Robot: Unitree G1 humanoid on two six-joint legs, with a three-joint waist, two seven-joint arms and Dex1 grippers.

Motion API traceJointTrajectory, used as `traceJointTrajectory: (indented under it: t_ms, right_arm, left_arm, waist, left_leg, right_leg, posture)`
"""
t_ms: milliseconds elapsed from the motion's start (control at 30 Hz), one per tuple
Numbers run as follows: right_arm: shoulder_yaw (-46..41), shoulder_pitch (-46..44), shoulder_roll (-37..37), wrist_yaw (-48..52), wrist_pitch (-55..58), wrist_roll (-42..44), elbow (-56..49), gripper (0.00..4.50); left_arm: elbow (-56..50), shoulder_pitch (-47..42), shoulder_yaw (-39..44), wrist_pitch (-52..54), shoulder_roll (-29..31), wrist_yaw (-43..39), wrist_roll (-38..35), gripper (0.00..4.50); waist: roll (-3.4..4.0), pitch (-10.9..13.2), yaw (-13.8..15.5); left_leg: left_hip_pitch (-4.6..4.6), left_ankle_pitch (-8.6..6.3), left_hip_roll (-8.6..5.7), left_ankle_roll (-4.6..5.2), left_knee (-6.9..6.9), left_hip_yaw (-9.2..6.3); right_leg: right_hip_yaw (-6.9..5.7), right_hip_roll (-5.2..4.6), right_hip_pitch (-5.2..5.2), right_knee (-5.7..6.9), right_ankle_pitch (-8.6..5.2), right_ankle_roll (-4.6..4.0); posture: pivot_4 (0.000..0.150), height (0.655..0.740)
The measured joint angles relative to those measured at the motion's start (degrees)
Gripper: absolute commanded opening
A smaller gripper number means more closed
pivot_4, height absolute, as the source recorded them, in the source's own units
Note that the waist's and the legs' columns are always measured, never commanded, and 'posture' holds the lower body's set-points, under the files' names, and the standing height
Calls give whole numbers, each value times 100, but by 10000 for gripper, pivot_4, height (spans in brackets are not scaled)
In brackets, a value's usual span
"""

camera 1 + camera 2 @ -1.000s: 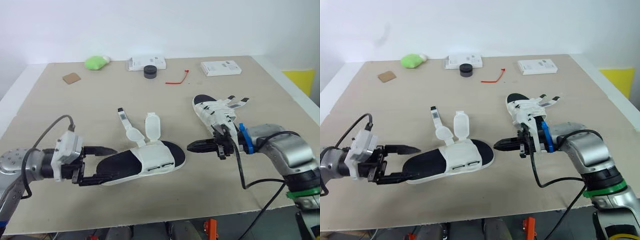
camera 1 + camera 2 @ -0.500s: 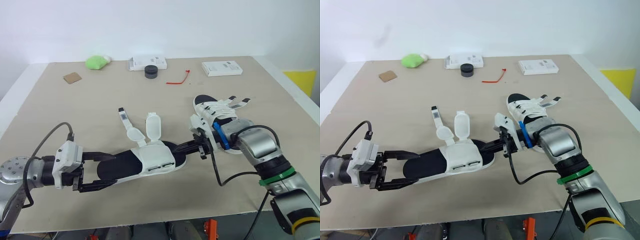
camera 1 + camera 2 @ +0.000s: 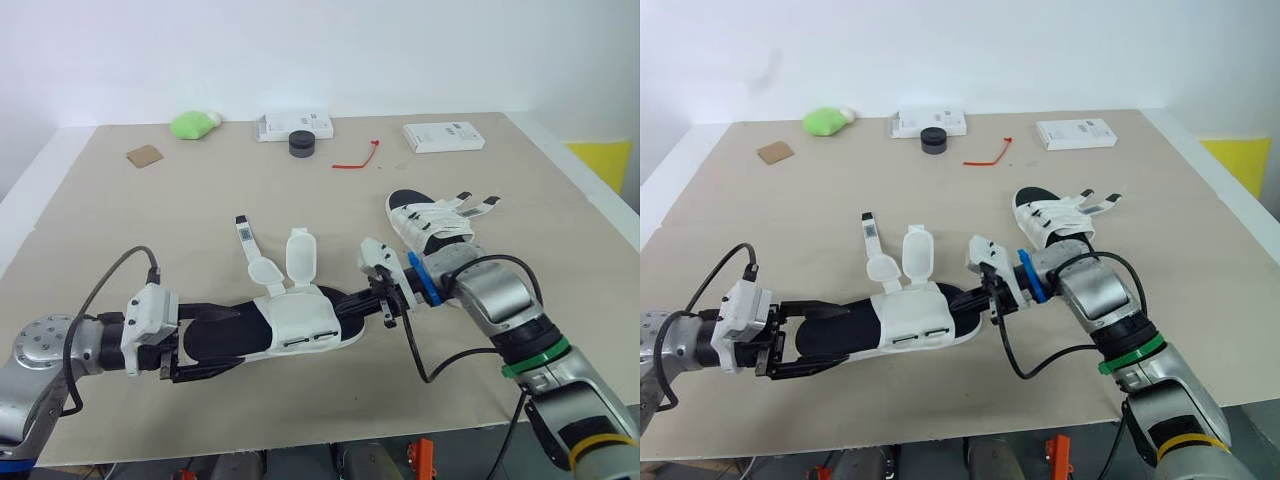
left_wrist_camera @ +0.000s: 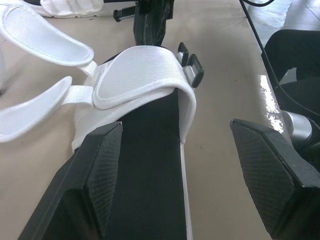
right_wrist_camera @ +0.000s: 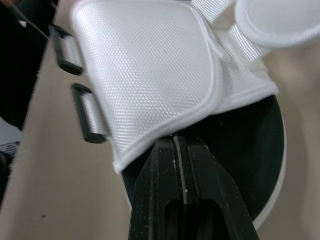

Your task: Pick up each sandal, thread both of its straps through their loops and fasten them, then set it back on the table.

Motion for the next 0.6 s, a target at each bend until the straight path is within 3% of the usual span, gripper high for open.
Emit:
traceJointTrajectory:
  t_ms: [367,600]
  right_arm:
    - [-139,313,49,-699,102,-78,-474,208]
    - [-112,294,9,-525,192,-87,-551,208]
  left_arm:
    - [47,-107,-82,-26,-13,-2,25,35597]
    - [52,-243,-208,-26,-12,-9,77,35597]
  waist:
    - [-1,-1,-9]
    - [-1,-1,-10]
  left_leg:
    - [14,1,3,0,1,1]
    - [12,0,9,-1,0,1]
  right_leg:
    - [2,3,10,2,5,-2]
    - [2,8,8,1,4,-4]
  posture:
    - [1500,7400]
    - [1500,7400]
